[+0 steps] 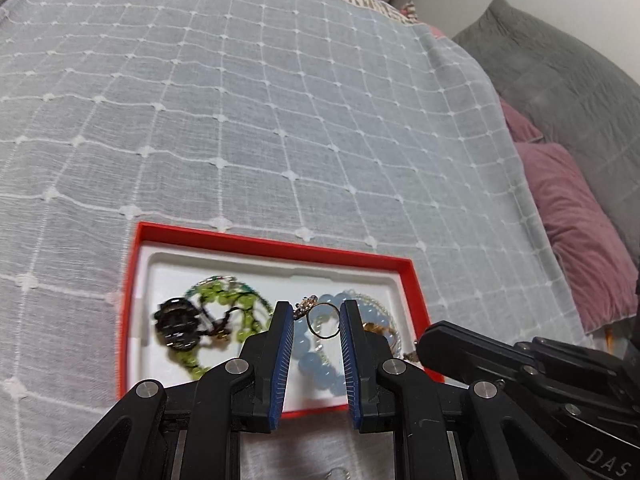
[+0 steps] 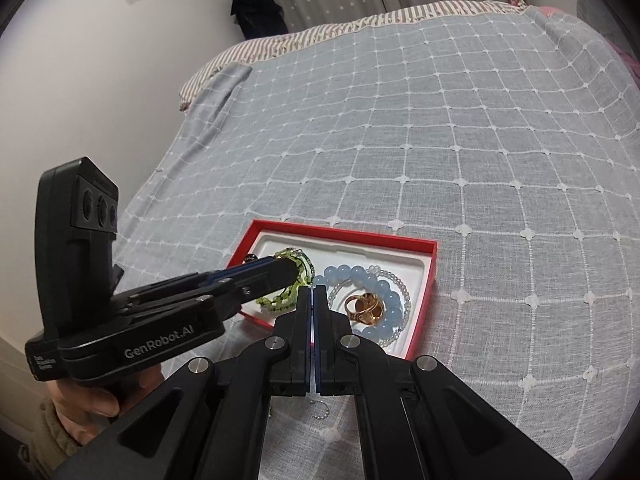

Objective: Organize jewelry
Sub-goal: 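Lift both held rings and carry them over the red box, then lower both rings into the red box and open both grippers, then grasp the small gold earring with the left gripper while the right gripper moves to the silver bead ring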

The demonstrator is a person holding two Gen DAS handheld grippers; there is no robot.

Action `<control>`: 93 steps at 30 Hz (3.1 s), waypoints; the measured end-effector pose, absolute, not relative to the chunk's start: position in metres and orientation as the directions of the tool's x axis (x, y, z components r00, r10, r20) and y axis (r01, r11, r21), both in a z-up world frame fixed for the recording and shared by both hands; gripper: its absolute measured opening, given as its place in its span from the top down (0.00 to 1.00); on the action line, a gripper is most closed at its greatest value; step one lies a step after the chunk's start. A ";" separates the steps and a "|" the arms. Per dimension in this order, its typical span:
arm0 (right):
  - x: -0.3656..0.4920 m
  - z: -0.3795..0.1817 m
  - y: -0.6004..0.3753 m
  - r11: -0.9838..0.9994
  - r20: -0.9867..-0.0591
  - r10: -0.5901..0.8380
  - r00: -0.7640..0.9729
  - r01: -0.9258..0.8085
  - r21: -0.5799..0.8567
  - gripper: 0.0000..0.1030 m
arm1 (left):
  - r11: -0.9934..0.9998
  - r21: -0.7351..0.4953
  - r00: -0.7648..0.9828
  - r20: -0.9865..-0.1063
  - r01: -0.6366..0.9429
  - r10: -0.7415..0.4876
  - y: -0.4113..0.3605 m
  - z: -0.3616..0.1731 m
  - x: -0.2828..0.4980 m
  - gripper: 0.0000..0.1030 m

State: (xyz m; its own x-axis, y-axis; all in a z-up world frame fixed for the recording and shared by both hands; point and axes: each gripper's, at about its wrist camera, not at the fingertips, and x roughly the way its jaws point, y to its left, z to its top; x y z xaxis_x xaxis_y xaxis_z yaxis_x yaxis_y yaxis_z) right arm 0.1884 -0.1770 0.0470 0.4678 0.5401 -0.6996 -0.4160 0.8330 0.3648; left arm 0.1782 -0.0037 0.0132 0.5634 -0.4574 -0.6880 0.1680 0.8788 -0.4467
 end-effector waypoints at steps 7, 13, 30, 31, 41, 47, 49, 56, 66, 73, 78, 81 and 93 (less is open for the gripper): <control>0.202 0.044 -0.178 0.829 -0.691 0.552 0.467 -0.396 0.395 1.00 | 0.889 -0.422 0.570 -0.692 0.178 -0.443 -0.016 0.010 0.183 0.82; 0.208 0.038 -0.177 0.830 -0.696 0.552 0.460 -0.385 0.404 1.00 | 0.895 -0.405 0.566 -0.700 0.187 -0.435 -0.019 0.005 0.184 0.82; 0.211 0.036 -0.185 0.829 -0.686 0.558 0.467 -0.355 0.432 0.98 | 0.895 -0.397 0.562 -0.701 0.204 -0.439 -0.023 0.006 0.183 0.79; 0.211 0.037 -0.186 0.829 -0.684 0.558 0.469 -0.353 0.434 0.98 | 0.895 -0.397 0.563 -0.700 0.204 -0.439 -0.022 0.006 0.183 0.79; 0.206 0.041 -0.190 0.842 -0.684 0.538 0.492 -0.346 0.413 0.98 | 0.911 -0.353 0.589 -0.697 0.213 -0.408 -0.022 0.013 0.174 0.78; 0.197 0.038 -0.190 0.856 -0.698 0.517 0.496 -0.327 0.401 0.98 | 0.931 -0.290 0.602 -0.710 0.223 -0.366 -0.028 0.016 0.159 0.74; 0.192 0.039 -0.189 0.858 -0.701 0.513 0.496 -0.329 0.394 0.97 | 0.939 -0.265 0.607 -0.717 0.220 -0.344 -0.028 0.016 0.154 0.73; 0.172 0.046 -0.187 0.886 -0.698 0.461 0.548 -0.333 0.323 0.66 | 0.969 -0.154 0.641 -0.728 0.194 -0.244 -0.031 0.019 0.141 0.62; 0.161 0.052 -0.190 0.898 -0.694 0.435 0.574 -0.336 0.285 0.55 | 0.983 -0.095 0.641 -0.747 0.159 -0.176 -0.029 0.012 0.132 0.56; 0.155 0.059 -0.192 0.902 -0.683 0.425 0.594 -0.340 0.265 0.53 | 0.980 -0.115 0.658 -0.727 0.162 -0.194 -0.026 0.019 0.127 0.56; 0.153 0.061 -0.194 0.903 -0.686 0.422 0.593 -0.340 0.262 0.50 | 0.980 -0.128 0.664 -0.722 0.150 -0.196 -0.018 0.023 0.125 0.56; 0.154 0.060 -0.197 0.904 -0.688 0.422 0.591 -0.331 0.270 0.50 | 0.982 -0.123 0.661 -0.726 0.143 -0.187 -0.016 0.022 0.123 0.56; 0.150 0.061 -0.197 0.903 -0.703 0.424 0.571 -0.329 0.277 0.46 | 0.982 -0.103 0.584 -0.792 0.159 -0.177 -0.013 0.002 0.097 0.44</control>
State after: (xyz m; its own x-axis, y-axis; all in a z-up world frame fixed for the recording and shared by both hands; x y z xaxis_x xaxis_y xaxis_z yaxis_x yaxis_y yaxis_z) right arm 0.1501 -0.1974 0.0610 0.5713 0.4238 -0.7029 -0.3292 0.9028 0.2767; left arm 0.0975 -0.0131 0.0023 0.5844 -0.1774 -0.7918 0.1591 0.9819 -0.1026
